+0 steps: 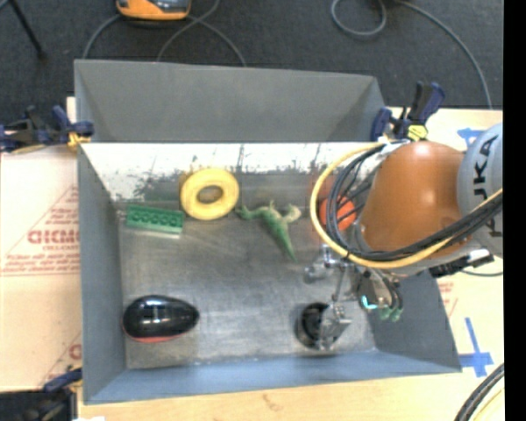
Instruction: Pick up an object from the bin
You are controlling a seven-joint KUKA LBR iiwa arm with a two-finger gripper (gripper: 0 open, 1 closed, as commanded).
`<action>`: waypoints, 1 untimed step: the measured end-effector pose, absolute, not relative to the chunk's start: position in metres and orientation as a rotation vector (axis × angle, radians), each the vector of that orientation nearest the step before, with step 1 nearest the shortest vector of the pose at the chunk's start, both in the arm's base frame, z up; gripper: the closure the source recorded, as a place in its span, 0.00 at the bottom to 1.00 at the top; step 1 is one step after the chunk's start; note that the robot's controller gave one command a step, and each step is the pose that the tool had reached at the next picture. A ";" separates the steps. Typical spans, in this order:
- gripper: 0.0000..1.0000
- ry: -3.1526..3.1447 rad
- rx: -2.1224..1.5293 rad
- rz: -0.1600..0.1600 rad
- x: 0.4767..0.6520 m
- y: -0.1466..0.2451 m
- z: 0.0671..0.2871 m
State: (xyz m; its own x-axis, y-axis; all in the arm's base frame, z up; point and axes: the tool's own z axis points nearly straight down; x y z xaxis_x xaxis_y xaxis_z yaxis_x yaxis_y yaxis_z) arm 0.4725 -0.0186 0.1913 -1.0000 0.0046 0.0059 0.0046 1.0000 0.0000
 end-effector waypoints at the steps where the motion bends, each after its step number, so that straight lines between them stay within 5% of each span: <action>1: 1.00 -3.144 -0.005 0.001 0.474 -0.019 0.195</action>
Offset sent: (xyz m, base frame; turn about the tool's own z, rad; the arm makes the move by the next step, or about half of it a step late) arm 0.0000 0.0000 0.0000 0.0000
